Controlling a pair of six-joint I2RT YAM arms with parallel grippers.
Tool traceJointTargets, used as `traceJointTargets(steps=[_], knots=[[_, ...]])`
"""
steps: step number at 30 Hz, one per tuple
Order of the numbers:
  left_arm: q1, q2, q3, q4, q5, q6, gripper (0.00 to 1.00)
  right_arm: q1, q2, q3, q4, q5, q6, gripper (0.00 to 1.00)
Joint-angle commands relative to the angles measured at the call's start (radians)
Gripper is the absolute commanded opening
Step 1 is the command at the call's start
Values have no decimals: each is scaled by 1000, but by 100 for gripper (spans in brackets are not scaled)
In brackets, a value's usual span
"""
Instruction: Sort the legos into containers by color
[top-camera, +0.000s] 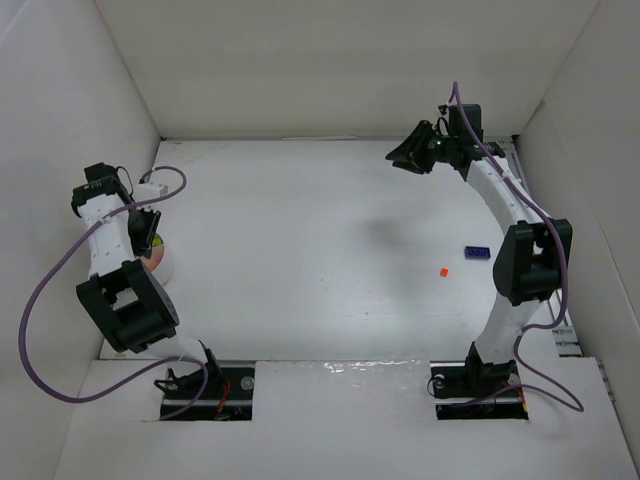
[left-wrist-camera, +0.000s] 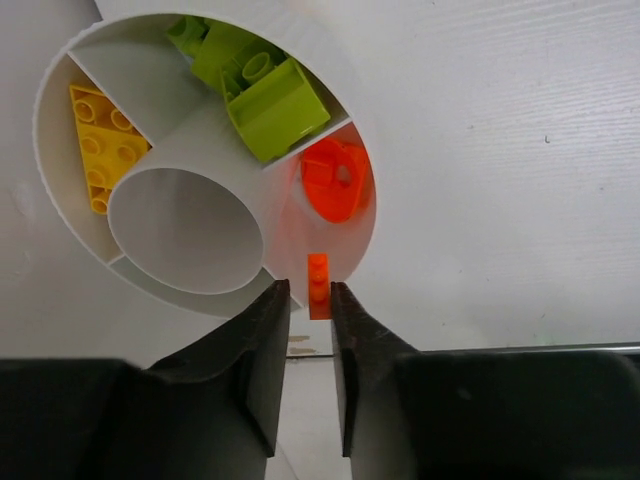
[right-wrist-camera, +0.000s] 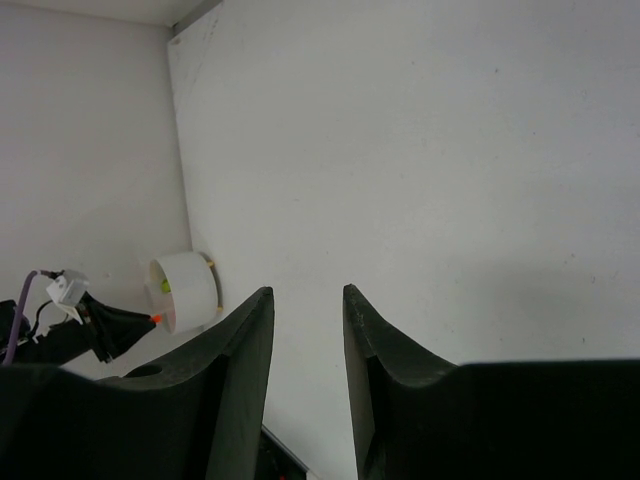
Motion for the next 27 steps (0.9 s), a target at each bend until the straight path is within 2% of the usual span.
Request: traceJointTargets(steps=[1, 5, 13, 16, 18, 20, 22, 26, 27], knots=[[5, 4, 51, 1, -16, -15, 22, -4, -18, 20, 25, -3, 4, 39], [5, 4, 51, 1, -16, -26, 26, -4, -18, 20, 25, -3, 4, 39], [5, 4, 41, 23, -16, -26, 26, -4, -18, 20, 25, -3, 4, 39], [5, -17, 78, 1, 50, 2, 26, -4, -18, 11, 25, 6, 4, 39], [5, -36, 138, -17, 145, 29, 26, -13, -31, -2, 25, 23, -8, 38], [-39, -54, 184, -6, 182, 16, 26, -13, -59, -40, 2, 44, -85, 36], [-89, -54, 260, 3, 213, -21, 30, -54, -83, -81, -50, 12, -153, 36], [-299, -42, 362, 70, 212, -32, 43, -111, -171, -141, -258, -11, -490, 35], [-383, -42, 362, 133, 202, -62, 45, -126, -188, -156, -312, -11, -652, 30]])
